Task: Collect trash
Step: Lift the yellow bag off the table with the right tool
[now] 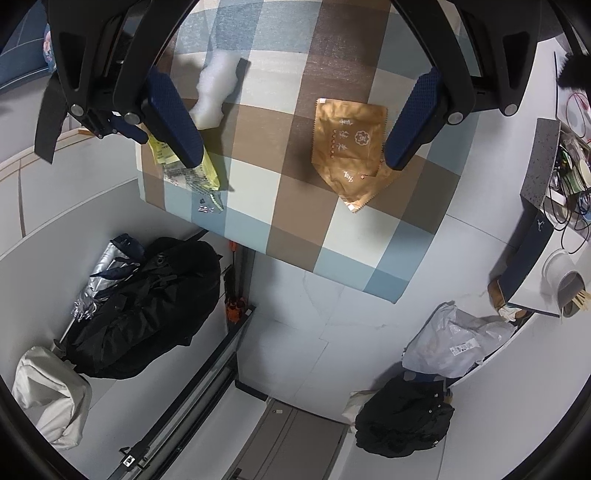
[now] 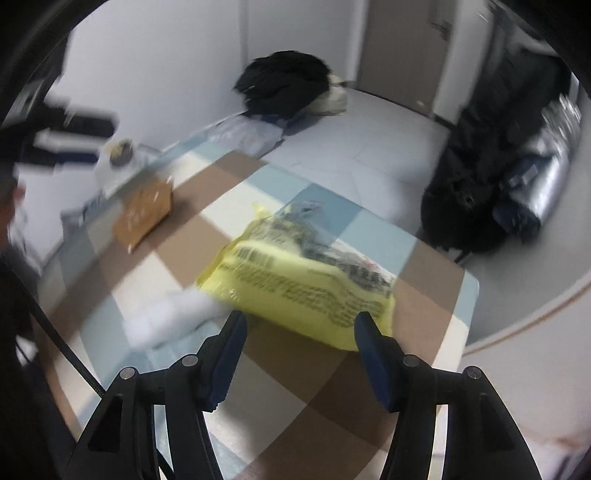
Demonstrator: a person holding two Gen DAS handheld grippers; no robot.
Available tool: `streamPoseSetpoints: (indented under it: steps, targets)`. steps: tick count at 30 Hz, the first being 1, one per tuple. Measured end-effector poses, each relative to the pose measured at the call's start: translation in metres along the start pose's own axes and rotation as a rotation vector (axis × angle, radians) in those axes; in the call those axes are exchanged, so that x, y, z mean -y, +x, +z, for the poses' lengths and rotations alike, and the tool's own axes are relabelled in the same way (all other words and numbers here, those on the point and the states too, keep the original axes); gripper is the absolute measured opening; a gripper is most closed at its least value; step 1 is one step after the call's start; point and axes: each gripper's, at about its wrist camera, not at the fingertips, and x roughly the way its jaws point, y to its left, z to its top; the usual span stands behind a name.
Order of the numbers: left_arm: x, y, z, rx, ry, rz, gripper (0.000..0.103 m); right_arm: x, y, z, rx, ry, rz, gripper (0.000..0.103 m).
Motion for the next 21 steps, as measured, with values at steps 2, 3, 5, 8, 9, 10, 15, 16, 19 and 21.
streamPoseSetpoints:
  steps: [2,3,5,8,9,10,15,16,19,21]
  targets:
    - [-0.002,0.001,0.001,-0.006,-0.007,-0.002,0.097,-0.014,0.008,-0.001,-0.012,-0.089,-0.068,0.06]
    - [-0.002,0.001,0.001,-0.007,-0.009,-0.003,0.097,-0.02,0.014,-0.001,-0.021,-0.129,-0.105,0.06]
    - [-0.003,0.001,0.001,-0.008,-0.01,0.001,0.097,-0.024,0.023,-0.002,-0.025,-0.169,-0.14,0.058]
    - [-0.002,0.002,0.001,-0.002,0.0,-0.015,0.097,-0.029,0.032,0.001,-0.041,-0.188,-0.149,0.027]
    - [-0.001,0.003,0.002,0.005,0.006,-0.013,0.097,-0.03,0.033,0.0,-0.045,-0.191,-0.151,0.022]
    - [0.0,0.004,0.003,0.008,0.008,-0.009,0.097,-0.031,0.035,0.001,-0.053,-0.195,-0.152,0.022]
    - [0.003,0.008,0.003,-0.004,0.011,-0.032,0.097,-0.031,0.028,0.002,-0.016,-0.195,-0.166,0.011]
    - [0.005,0.007,0.002,-0.004,0.013,-0.036,0.097,-0.029,0.023,0.003,0.005,-0.182,-0.164,0.009]
    - [0.01,0.006,0.001,0.004,0.033,-0.044,0.097,-0.023,0.013,0.005,0.036,-0.139,-0.155,0.004]
    - [0.014,0.006,-0.001,0.005,0.048,-0.051,0.097,-0.015,0.003,0.008,0.065,-0.086,-0.138,0.003]
